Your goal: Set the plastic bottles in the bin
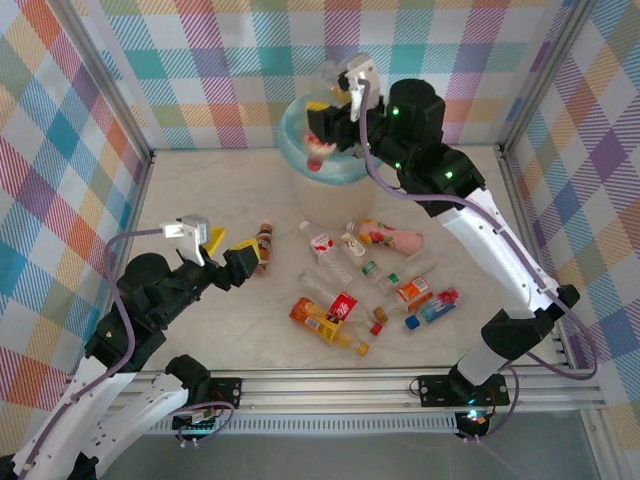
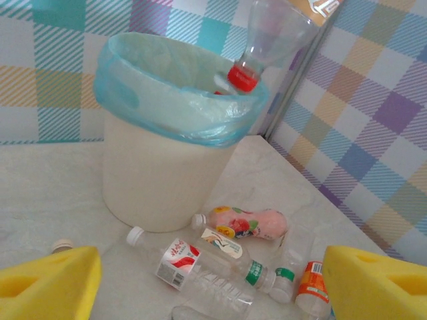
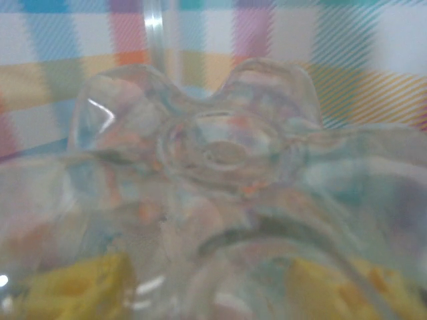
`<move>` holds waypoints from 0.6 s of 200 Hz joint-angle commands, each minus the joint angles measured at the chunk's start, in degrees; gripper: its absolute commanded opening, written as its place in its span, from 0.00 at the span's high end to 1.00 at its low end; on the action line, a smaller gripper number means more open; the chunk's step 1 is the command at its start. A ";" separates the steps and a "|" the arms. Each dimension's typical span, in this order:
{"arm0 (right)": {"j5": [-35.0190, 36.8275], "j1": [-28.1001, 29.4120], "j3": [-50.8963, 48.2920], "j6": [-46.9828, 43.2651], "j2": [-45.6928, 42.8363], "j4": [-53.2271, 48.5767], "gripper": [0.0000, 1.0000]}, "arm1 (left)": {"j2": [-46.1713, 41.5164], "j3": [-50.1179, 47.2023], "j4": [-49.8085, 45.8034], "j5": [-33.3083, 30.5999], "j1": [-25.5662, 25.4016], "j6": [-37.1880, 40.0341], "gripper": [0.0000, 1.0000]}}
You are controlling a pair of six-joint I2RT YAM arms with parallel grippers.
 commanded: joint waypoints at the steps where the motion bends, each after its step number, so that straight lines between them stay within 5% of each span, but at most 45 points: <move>1: 9.55 -3.94 1.12 -7.55 2.77 8.78 0.47 | 0.32 1.00 -2.01 -1.65 -0.30 -1.26 0.14; 49: 9.46 -10.37 2.68 -4.96 12.90 12.77 0.47 | 0.51 1.24 -2.30 -2.16 -0.30 -2.31 0.14; 120: 7.43 -12.43 -5.82 -3.09 19.83 18.55 0.43 | 0.20 1.02 -4.93 -3.61 -0.30 -1.96 0.13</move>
